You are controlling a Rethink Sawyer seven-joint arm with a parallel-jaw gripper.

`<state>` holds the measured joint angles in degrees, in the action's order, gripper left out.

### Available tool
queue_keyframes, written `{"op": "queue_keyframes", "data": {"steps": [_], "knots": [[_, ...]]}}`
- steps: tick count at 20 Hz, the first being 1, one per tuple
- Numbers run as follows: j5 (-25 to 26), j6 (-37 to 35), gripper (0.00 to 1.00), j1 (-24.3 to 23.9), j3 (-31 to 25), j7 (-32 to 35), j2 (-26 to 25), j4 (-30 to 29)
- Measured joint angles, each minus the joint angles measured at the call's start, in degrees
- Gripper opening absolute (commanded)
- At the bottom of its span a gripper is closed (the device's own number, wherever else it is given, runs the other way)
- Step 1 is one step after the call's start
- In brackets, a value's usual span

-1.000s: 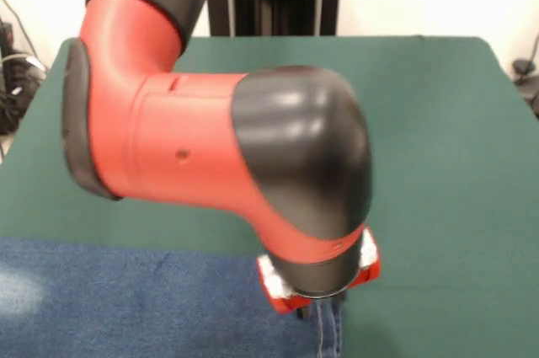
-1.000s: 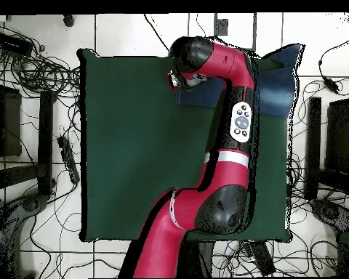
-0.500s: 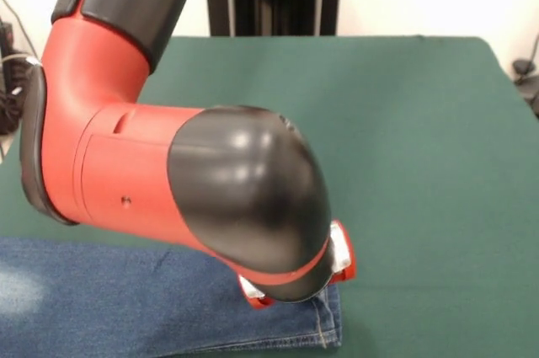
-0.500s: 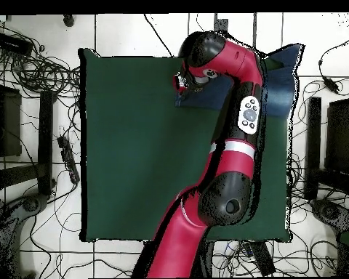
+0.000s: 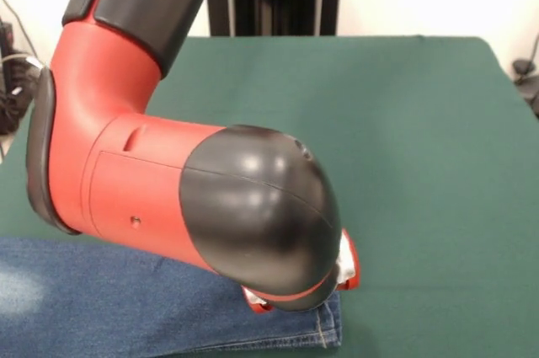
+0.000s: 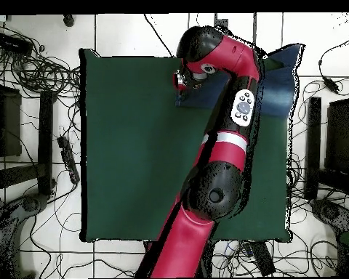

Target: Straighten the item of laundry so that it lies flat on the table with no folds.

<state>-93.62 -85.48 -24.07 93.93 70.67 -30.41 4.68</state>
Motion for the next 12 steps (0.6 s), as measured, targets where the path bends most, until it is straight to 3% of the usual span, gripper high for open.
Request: {"op": "queue_keyframes", "data": {"steps": [5, 12], "knots": [[2.44, 0.85, 0.00, 2.26, -2.23, 0.00, 0.36, -2.79], [16.35, 6.50, 0.00, 11.77, -16.16, 0.00, 2.83, -13.57]]}}
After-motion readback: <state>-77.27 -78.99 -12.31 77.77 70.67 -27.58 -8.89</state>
